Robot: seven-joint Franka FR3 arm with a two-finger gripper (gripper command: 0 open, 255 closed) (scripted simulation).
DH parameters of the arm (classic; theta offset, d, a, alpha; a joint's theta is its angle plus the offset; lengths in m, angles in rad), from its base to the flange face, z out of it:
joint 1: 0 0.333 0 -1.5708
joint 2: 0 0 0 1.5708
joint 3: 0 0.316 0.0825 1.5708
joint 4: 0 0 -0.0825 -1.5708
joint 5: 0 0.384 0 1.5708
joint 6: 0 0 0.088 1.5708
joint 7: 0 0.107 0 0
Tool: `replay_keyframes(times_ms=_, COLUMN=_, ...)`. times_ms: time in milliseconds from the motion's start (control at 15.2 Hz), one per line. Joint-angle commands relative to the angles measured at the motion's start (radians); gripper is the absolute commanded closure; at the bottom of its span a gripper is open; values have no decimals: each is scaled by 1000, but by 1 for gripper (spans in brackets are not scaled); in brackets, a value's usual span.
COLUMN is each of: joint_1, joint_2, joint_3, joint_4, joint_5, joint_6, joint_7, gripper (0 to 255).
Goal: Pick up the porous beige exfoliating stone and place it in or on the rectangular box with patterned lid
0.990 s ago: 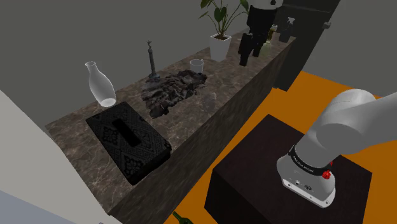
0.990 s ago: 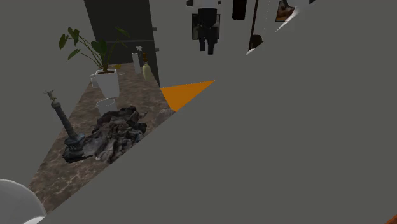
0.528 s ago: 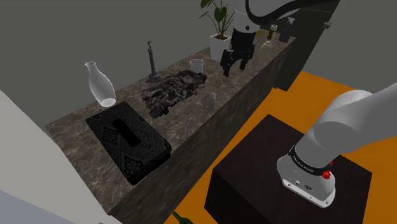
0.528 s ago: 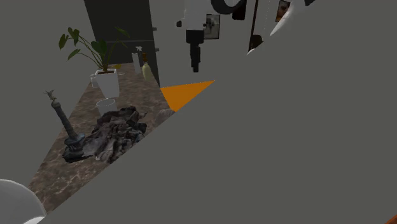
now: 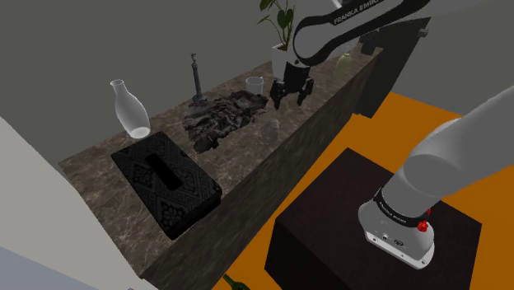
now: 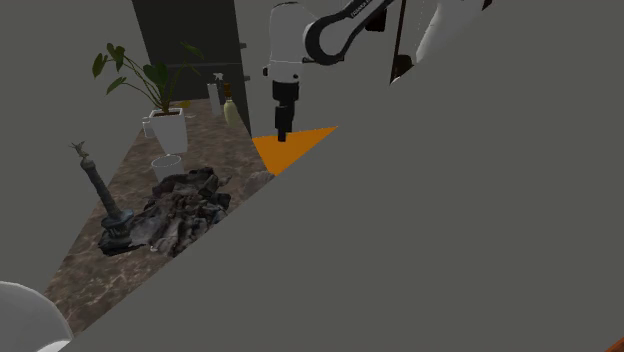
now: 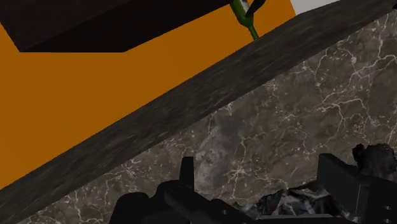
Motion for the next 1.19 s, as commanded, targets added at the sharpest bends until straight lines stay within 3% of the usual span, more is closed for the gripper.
replay_keyframes(times_ms=0, joint_1=-19, joint_2=72, joint_3=1, joint_4=12, joint_5=0, joint_6=72, joint_7=48, gripper=0)
replay_keyframes(times_ms=594, joint_1=-71, joint_2=412, joint_3=-22, joint_4=111, joint_5=-15, joint_6=357, joint_7=260, gripper=0)
replay_keyframes(times_ms=1122, joint_1=-65, joint_2=527, joint_3=-27, joint_4=126, joint_5=-26, joint_6=459, joint_7=274, gripper=0)
